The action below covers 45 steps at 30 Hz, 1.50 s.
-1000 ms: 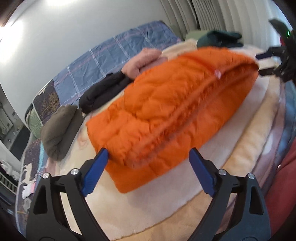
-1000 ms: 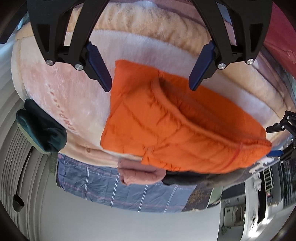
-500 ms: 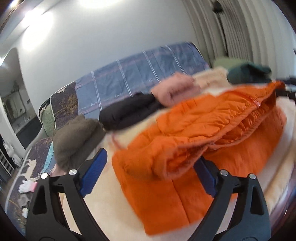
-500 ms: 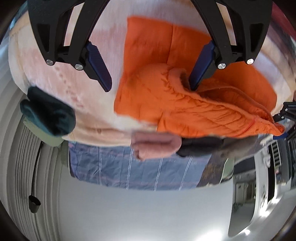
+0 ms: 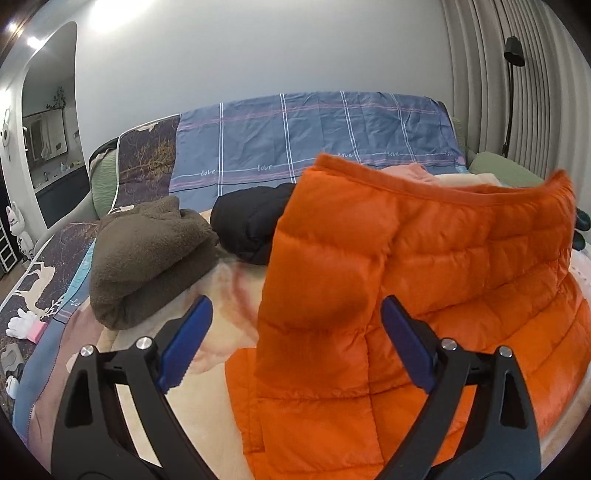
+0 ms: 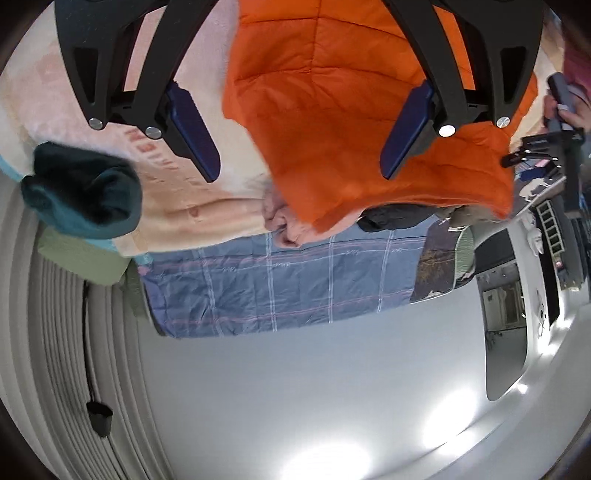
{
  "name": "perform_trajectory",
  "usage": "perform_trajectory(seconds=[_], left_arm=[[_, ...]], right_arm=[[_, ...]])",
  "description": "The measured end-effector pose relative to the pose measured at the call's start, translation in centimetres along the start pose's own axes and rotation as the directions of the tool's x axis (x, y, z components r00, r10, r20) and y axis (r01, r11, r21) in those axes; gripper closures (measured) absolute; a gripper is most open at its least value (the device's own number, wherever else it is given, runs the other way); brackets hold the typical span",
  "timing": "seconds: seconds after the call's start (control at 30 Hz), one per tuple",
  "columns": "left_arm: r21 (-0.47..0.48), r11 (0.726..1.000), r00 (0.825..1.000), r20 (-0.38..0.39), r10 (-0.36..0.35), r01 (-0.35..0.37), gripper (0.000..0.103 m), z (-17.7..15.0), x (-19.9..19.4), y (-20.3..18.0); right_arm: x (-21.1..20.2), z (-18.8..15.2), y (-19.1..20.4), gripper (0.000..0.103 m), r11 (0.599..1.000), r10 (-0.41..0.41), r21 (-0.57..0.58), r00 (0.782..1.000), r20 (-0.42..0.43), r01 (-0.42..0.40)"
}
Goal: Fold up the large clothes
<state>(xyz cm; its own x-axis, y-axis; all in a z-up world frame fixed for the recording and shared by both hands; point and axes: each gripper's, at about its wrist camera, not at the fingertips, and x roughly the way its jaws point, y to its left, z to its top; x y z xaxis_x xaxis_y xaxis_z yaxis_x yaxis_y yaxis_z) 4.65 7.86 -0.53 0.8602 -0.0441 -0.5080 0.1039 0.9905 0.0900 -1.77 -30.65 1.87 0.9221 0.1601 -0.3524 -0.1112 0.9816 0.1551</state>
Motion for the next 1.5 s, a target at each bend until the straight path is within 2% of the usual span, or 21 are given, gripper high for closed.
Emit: perform_trajectory(seconds=[0.07, 0.13, 0.23, 0.3, 0.37, 0.53, 0.6, 0.63, 0.67, 0.73, 0.77, 0.8, 0.83, 1.07, 1.27, 1.5], left_arm=[[0.005, 1.000, 1.000, -0.007, -0.001, 0.001, 0.009, 0.0, 0.6, -0.1], [0.012, 1.000, 1.000, -0.008, -0.002, 0.002, 0.009, 0.1, 1.0, -0.3], [0.019, 1.000, 1.000, 0.010, -0.014, 0.013, 0.011, 0.8, 1.2, -0.9], [0.018, 0.999, 0.999, 0.024, -0.040, 0.040, 0.019, 1.6, 1.3, -1.4], [0.015, 0.997, 0.997, 0.030, -0.076, 0.075, 0.022, 2.5, 1.6, -2.1], [0.023, 0.989, 0.990, 0.008, -0.144, 0.144, 0.022, 4.3, 4.1, -4.8], [0.032, 0.992, 0.993, -0.033, -0.117, 0.118, 0.022, 3.9, 6.3, -5.4], [0.038, 0.995, 0.994, -0.061, -0.087, 0.089, 0.022, 3.4, 7.4, -5.5], [0.037, 0.998, 0.992, -0.121, -0.039, 0.044, 0.022, 2.3, 9.1, -5.4], [-0.005, 1.000, 0.971, -0.240, -0.005, 0.004, 0.020, 0.3, 11.8, -4.5], [-0.102, 0.994, 0.958, -0.279, -0.068, 0.041, 0.018, -1.0, 12.7, -3.2], [-0.175, 0.982, 0.956, -0.271, -0.113, 0.066, 0.018, -1.7, 12.6, -2.2], [-0.186, 0.981, 0.958, -0.265, -0.111, 0.062, 0.018, -2.0, 12.4, -1.9], [-0.142, 0.990, 0.962, -0.266, -0.059, 0.021, 0.017, -2.8, 12.5, -2.6], [-0.148, 0.989, 0.961, -0.271, -0.061, 0.021, 0.016, -3.1, 12.5, -2.2], [-0.191, 0.980, 0.954, -0.283, -0.102, 0.048, 0.015, -3.5, 13.2, -1.7]], right_arm=[[1.3, -0.4, 0.6, 0.019, 1.000, -0.006, -0.025, 0.999, -0.049, 0.005], [2.9, -0.8, 1.3, 0.038, 0.999, -0.012, -0.053, 0.995, -0.099, 0.007], [5.0, -0.7, 2.1, 0.047, 0.999, 0.007, -0.045, 0.988, -0.153, -0.014], [6.7, -0.3, 2.5, 0.047, 0.999, 0.020, -0.027, 0.981, -0.192, -0.026], [8.4, 0.1, 2.8, 0.047, 0.999, 0.038, -0.001, 0.975, -0.221, -0.039], [13.0, 0.9, 3.1, 0.047, 0.995, 0.085, 0.074, 0.955, -0.284, -0.067], [14.9, 0.1, 2.9, 0.047, 0.996, 0.068, 0.078, 0.946, -0.317, -0.045], [16.0, -0.7, 2.6, 0.047, 0.996, 0.058, 0.089, 0.936, -0.347, -0.029], [17.3, -2.1, 2.1, 0.047, 0.993, 0.059, 0.117, 0.915, -0.398, -0.013], [18.9, -4.4, 1.3, 0.044, 0.986, 0.090, 0.168, 0.885, -0.457, -0.013], [19.2, -5.4, 1.2, 0.043, 0.979, 0.127, 0.199, 0.884, -0.449, -0.040], [19.1, -5.9, 1.3, 0.042, 0.978, 0.135, 0.200, 0.891, -0.434, -0.051], [19.0, -6.0, 1.6, 0.041, 0.982, 0.126, 0.183, 0.894, -0.430, -0.050], [19.1, -6.6, 2.8, 0.038, 0.993, 0.078, 0.116, 0.906, -0.416, -0.032], [19.5, -6.9, 2.1, 0.037, 0.992, 0.087, 0.122, 0.904, -0.418, -0.039], [20.3, -7.3, 1.9, 0.034, 0.989, 0.110, 0.139, 0.896, -0.431, -0.054]])
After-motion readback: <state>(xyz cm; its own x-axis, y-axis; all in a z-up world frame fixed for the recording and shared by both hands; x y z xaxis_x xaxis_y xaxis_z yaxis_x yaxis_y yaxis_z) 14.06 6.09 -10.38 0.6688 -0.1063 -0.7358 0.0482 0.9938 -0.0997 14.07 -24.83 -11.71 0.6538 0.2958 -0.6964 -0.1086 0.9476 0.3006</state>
